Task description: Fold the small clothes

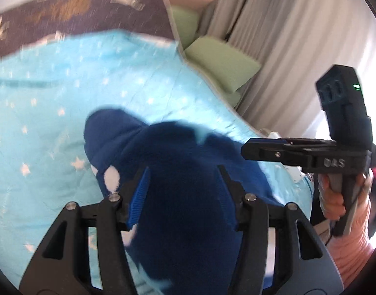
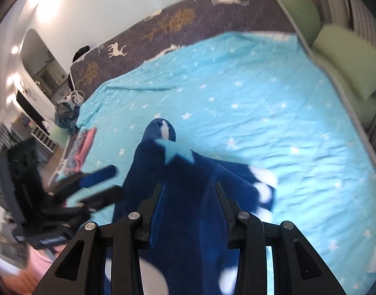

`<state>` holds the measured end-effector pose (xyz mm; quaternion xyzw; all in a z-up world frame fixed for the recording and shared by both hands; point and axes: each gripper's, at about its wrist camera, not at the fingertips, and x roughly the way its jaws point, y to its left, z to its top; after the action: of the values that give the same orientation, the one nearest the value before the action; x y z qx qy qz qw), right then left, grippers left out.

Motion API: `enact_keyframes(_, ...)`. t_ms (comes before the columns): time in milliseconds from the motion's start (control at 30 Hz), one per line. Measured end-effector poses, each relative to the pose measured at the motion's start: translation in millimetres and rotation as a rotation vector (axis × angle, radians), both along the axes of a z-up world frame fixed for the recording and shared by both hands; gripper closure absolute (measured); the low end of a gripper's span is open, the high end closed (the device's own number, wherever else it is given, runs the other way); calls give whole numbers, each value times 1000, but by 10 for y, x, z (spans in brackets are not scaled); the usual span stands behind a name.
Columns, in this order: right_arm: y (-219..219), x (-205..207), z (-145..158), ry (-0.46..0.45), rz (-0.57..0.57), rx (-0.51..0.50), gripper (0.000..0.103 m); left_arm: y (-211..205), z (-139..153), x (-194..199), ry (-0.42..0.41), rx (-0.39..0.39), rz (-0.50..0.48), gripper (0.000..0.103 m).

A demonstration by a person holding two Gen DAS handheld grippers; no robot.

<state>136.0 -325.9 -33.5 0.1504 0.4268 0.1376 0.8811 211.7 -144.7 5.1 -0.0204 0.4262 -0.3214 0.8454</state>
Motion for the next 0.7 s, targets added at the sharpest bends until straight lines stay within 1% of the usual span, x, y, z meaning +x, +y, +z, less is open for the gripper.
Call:
enact_keyframes(33, 10, 121, -97, 29, -3, -3, 65, -39, -180, 126, 27, 41, 21, 46)
enact_keyframes(67, 28, 201, -181, 51, -7, -20, 64, -66, -313, 187, 37, 87, 41, 38)
enact_keyframes(100, 42, 322, -355, 100, -20, -70, 58, -81, -465, 252, 60, 122, 59, 29)
enact_keyframes(133, 64, 476, -656, 181, -26, -131, 57, -79, -609, 308, 91, 116, 67, 29)
enact_keyframes(167, 71, 550, -841, 213, -19, -138, 55, -64, -695, 323, 100, 95, 78, 29)
enact_keyframes(200, 41, 601, -995, 205, -18, -111, 54, -56, -695, 291, 90, 80, 83, 29)
enact_keyframes(233, -32, 599, -1013, 194, -25, -57, 54, -61, -672, 263, 77, 83, 80, 29)
enact_keyframes(267, -63, 581, -994, 194, -32, -39, 54, -82, -663, 238, 63, 99, 74, 29)
enact_keyframes(333, 9, 544, -966, 179, -32, -95, 54, -94, -669, 230, 58, 111, 70, 29)
enact_keyframes(400, 50, 540, -954, 175, -38, -127, 53, -72, -678, 258, 71, 102, 73, 29)
enact_keyframes(467, 26, 550, -936, 174, -31, -117, 52, -45, -644, 256, 61, 90, 83, 29)
enact_keyframes(500, -9, 534, -920, 160, -23, -99, 51, -33, -603, 233, 58, 80, 91, 29)
enact_keyframes(567, -68, 441, -818, 121, -25, -55, 51, 36, -467, 167, 66, 60, 115, 29)
enact_keyframes(633, -186, 225, -638, 68, -39, -41, 50, 144, -337, 96, 74, 33, 127, 29)
enact_keyframes(667, -240, 142, -566, 44, -51, -45, 44, 228, -257, 43, 71, 8, 127, 29)
enact_keyframes(700, -332, 23, -471, 10, -71, -48, 33, 295, -214, -6, 70, -7, 124, 28)
